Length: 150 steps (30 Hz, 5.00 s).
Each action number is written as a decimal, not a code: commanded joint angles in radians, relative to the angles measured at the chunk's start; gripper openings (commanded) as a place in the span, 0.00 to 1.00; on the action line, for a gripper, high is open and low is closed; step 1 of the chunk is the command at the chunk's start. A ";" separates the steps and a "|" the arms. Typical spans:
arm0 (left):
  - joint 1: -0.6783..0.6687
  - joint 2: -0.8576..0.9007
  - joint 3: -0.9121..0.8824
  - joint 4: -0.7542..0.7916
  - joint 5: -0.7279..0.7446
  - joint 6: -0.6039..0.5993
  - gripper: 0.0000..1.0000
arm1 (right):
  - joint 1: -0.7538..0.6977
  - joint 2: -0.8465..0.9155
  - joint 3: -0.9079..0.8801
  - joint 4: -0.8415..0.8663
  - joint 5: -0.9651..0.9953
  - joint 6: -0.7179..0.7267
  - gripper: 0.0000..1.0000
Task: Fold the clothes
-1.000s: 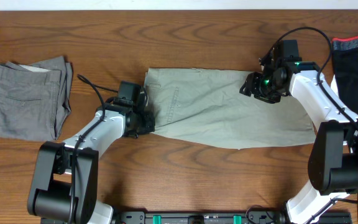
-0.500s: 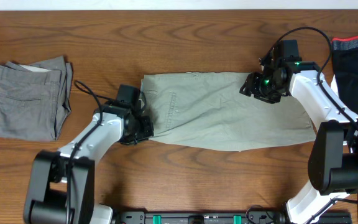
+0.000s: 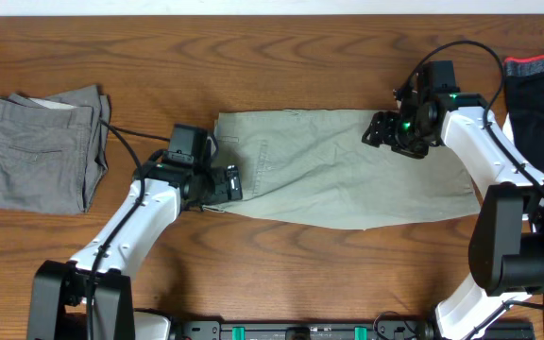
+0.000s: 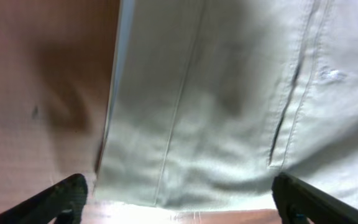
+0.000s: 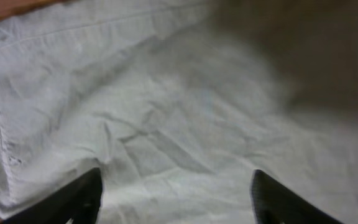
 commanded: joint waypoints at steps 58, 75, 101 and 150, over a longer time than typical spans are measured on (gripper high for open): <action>0.199 0.340 0.050 0.259 0.535 0.209 0.51 | -0.093 -0.705 0.028 -0.216 0.239 -0.064 0.99; 0.328 0.317 0.206 -0.008 0.391 0.262 0.06 | -0.093 -0.705 0.028 -0.230 0.240 -0.064 0.99; 0.311 0.312 0.891 -0.684 0.129 0.320 0.05 | -0.093 -0.481 0.028 -0.194 0.270 -0.056 0.99; -0.254 0.288 0.951 -0.570 0.039 0.139 0.06 | -0.096 -0.028 0.027 -0.104 0.268 0.000 0.96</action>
